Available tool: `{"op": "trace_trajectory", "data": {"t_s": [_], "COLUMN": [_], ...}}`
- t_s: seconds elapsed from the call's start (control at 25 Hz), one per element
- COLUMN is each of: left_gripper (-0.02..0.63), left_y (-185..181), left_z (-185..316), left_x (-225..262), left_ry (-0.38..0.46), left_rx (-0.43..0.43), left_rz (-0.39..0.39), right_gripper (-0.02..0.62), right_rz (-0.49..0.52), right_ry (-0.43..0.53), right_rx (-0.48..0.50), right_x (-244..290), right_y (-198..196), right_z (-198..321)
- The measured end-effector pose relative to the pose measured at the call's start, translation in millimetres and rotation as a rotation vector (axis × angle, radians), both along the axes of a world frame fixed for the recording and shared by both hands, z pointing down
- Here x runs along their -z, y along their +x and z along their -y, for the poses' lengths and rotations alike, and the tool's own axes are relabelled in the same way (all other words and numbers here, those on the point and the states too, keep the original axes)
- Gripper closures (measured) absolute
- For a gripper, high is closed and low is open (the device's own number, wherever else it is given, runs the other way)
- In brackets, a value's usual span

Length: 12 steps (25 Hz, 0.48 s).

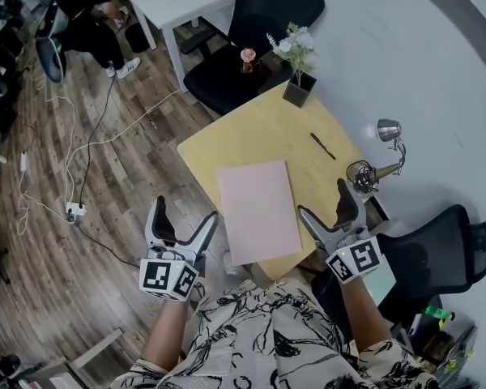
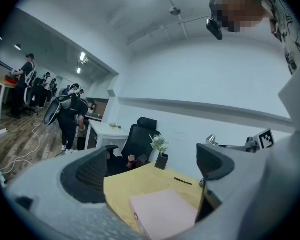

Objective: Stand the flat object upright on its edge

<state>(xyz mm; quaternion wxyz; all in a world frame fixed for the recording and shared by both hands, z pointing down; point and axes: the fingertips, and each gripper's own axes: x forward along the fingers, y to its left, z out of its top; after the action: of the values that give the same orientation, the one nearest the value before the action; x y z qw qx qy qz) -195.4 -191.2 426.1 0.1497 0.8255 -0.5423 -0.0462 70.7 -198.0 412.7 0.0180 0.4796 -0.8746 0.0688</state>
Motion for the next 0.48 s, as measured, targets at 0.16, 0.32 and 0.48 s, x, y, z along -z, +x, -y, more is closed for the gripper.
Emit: {"op": "trace_trajectory", "data": {"t_s": [0.16, 0.32, 0.48], "left_gripper": [0.057, 0.057, 0.057], "left_y": [10, 15, 24], "left_z": [7, 11, 30], "left_x": [-32, -69, -112], "left_ry": [-0.068, -0.165, -0.239], "left_rx": [0.011, -0.005, -0.016], "left_rz": [0.004, -0.012, -0.002], "right_gripper": [0.123, 0.120, 0.115], "right_rz": [-0.004, -0.033, -0.050], "right_ry": [-0.077, -0.166, -0.271], "right_rx": [0.001, -0.008, -0.021], "right_x": [-35, -82, -139], "right_y": [7, 11, 22], "right_z": [17, 29, 45]}}
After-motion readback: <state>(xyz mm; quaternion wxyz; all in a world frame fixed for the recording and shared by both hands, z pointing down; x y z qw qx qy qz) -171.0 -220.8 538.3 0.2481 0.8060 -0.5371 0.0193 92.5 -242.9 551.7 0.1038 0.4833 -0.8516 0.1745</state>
